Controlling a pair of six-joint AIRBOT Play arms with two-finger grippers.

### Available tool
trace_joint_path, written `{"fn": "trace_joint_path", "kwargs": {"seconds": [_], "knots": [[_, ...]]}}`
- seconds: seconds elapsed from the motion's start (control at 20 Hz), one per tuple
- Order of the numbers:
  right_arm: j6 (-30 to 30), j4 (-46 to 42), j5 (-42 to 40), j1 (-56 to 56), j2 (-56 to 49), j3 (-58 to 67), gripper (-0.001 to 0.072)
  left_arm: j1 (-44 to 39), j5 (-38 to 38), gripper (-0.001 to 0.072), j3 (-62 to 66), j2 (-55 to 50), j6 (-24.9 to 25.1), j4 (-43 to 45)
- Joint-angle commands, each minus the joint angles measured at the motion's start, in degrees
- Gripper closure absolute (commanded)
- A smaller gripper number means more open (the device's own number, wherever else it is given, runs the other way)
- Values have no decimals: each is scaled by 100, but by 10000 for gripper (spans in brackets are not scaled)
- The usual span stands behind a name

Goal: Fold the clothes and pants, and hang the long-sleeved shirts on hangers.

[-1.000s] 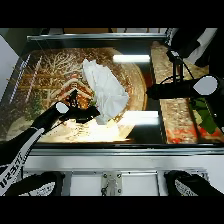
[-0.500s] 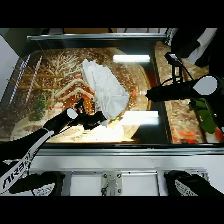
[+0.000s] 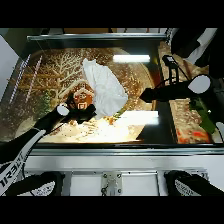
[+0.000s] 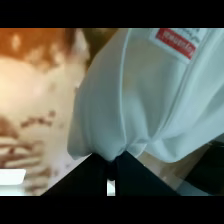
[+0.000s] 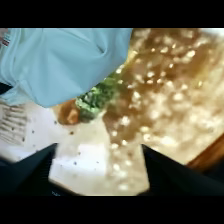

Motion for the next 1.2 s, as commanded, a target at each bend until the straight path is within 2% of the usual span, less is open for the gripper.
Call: {"fn": "trace_joint_path", "kwargs": {"seconds": [0.0,0.2,0.4,0.45,0.5,0.55,0.6,0.65,0.75,0.9,0.95,1.05,1.15], "knots": [[264,223,-205,33,-678,0,29,850,-496,689,0,612,699,11],[-107,1547,-1311,479,-1923,2,31,1257,-839,690,0,1003,1084,15],[-549,2404,-2398,1064,-2809,116,40,1272,-905,690,0,1003,1095,219],[-562,2487,-2468,1156,-2959,205,93,1272,-929,690,0,1005,1093,273],[-562,2485,-2463,1211,-3067,293,234,1272,-964,690,0,1005,1091,273],[-564,2479,-2463,1237,-3117,352,393,1272,-994,690,0,1005,1091,273],[-599,2415,-2455,1226,-3099,378,663,1272,-1016,690,0,1008,1093,289],[-599,2249,-2444,1176,-3012,389,695,1272,-1058,690,37,1005,1093,319],[-326,1421,-2291,975,-2568,385,695,1266,-1320,690,310,1008,1095,634],[669,-1025,-1386,820,-1421,83,695,898,-1888,690,785,1008,1091,1309],[758,-1515,-1056,831,-990,-234,695,699,-1947,690,811,1005,1088,1464],[761,-1685,-649,828,-7,-1237,695,313,-1864,690,651,1005,997,1624],[1088,-1679,-610,833,1005,-2393,693,-15,-1690,690,354,1005,907,1617]]}}
